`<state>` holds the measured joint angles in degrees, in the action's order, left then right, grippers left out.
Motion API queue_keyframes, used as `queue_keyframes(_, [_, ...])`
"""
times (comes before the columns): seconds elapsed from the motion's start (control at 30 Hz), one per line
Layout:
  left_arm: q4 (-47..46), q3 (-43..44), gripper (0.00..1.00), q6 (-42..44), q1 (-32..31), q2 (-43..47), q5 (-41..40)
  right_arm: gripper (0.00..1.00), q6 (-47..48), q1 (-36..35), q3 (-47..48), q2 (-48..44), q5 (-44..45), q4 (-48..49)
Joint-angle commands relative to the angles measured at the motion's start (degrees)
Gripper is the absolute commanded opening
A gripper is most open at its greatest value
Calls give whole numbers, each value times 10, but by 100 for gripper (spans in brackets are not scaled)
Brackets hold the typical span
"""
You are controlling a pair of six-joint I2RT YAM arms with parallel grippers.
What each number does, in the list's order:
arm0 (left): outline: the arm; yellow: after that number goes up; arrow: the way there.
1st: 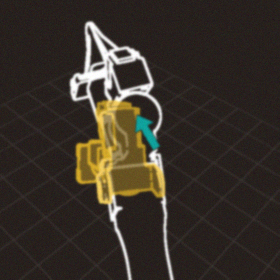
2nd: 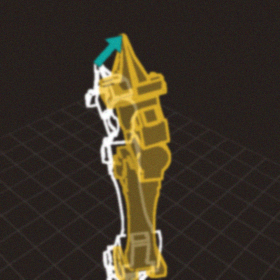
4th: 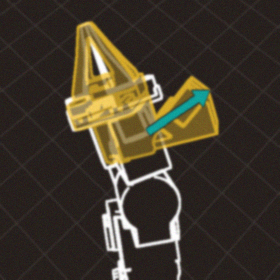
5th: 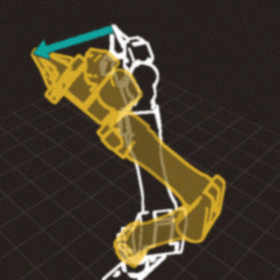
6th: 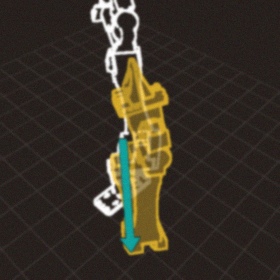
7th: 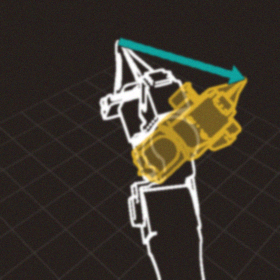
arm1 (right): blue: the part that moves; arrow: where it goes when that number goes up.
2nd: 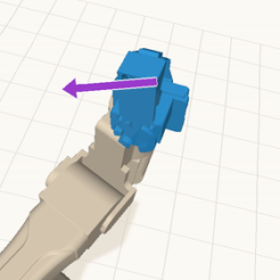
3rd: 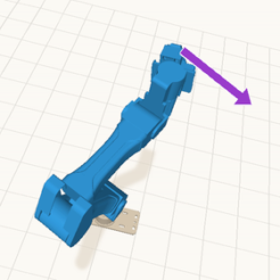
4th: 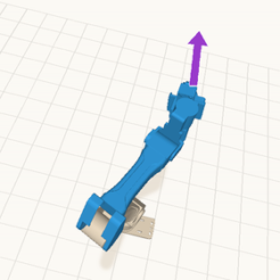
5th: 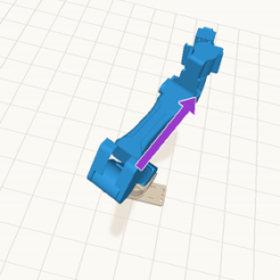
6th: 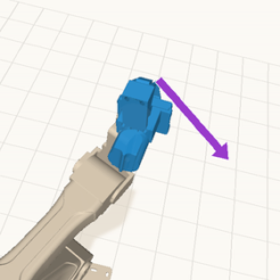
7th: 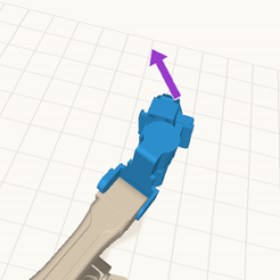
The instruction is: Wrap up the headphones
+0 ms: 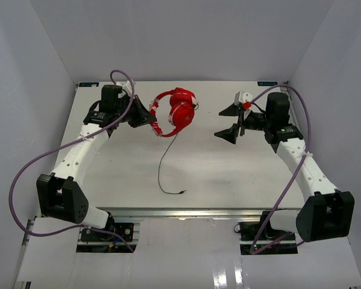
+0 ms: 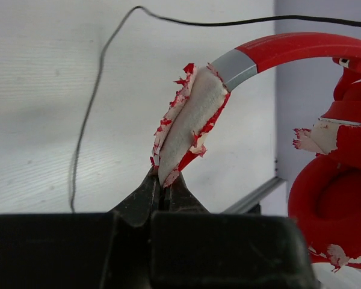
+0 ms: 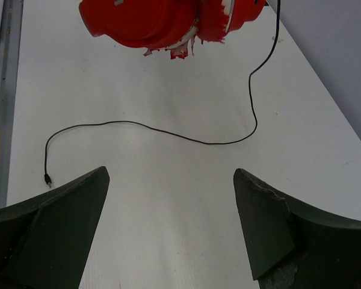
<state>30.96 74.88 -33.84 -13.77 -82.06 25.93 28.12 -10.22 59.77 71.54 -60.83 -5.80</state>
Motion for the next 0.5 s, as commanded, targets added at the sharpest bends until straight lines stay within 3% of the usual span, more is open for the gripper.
queue_keyframes(0.0, [-123,30,0,-88,-3,32,135,90,-38,-59,22,42,44,83])
queue_keyframes(0.13, [-101,60,0,-89,-3,36,144,90,-84,-94,43,90,109,145])
queue_keyframes(0.47, [4,165,0,-72,-3,42,136,90,-188,-128,147,251,53,308])
